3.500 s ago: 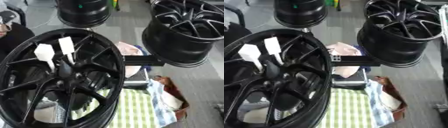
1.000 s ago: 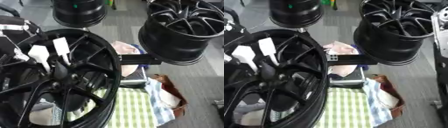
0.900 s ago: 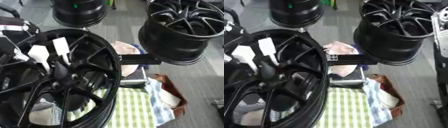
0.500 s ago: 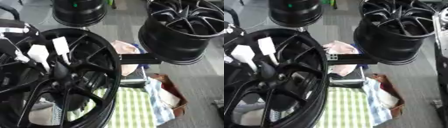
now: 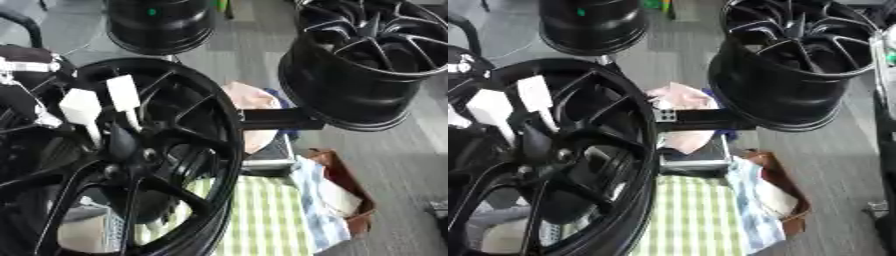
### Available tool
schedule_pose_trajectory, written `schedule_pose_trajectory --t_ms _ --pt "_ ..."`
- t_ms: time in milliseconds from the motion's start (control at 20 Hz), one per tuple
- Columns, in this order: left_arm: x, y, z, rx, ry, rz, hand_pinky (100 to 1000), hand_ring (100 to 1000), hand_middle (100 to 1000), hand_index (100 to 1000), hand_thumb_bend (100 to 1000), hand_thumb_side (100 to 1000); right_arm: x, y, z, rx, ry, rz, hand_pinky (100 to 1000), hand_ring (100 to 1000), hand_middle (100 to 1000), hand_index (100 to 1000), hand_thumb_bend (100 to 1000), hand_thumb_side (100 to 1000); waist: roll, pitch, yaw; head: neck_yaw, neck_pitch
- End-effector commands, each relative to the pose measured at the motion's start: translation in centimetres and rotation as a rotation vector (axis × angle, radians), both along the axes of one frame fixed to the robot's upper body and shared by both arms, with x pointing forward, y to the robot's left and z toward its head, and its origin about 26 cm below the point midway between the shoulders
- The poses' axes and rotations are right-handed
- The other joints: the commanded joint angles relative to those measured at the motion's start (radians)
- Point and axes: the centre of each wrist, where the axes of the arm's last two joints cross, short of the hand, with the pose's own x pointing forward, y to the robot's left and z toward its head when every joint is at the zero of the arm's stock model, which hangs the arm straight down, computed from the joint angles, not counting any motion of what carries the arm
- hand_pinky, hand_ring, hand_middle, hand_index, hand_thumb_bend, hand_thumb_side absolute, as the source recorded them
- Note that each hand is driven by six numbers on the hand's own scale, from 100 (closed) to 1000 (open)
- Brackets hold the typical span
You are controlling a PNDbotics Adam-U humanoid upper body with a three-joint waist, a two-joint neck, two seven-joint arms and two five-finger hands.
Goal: Pull the pin out of the wheel hub.
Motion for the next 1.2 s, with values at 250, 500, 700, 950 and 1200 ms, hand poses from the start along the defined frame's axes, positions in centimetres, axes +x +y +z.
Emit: schedule_pose_trajectory --t_ms 250,500,700,950,1200 --pt "-0.2 -0.2 2.3 0.081 -0.003 -0.133 834 798 701 862 563 399 -0.4 -0.6 0.8 0.014 -0.038 -0.018 736 776 697 809 100 683 0.005 -0.018 0.001 0.006 -0.015" --pt "0.0 -0.5 2.5 0.078 -0.009 -0.137 825 784 668 825 537 367 -0.5 -0.6 0.7 0.02 -0.043 -0.019 736 776 696 808 100 681 0.009 -0.019 0.002 0.009 -0.018" --pt "0.0 -0.6 2.5 0.097 0.006 -0.147 837 803 706 867 567 328 -0.5 -0.6 0.6 0.022 -0.046 -0.018 736 776 695 808 100 682 0.01 -0.019 0.002 0.008 -0.014" --pt "0.1 -0.7 2.5 0.132 0.026 -0.155 840 819 716 877 587 421 -0.6 -0.7 0.5 0.024 -0.047 -0.017 736 776 695 807 100 675 0.013 -0.021 0.005 0.005 -0.003" --pt "0.2 -0.9 2.9 0.131 0.021 -0.163 838 817 711 865 600 474 -0.7 -0.8 0.4 0.027 -0.049 -0.019 735 775 691 807 100 673 0.017 -0.025 0.007 0.003 0.001"
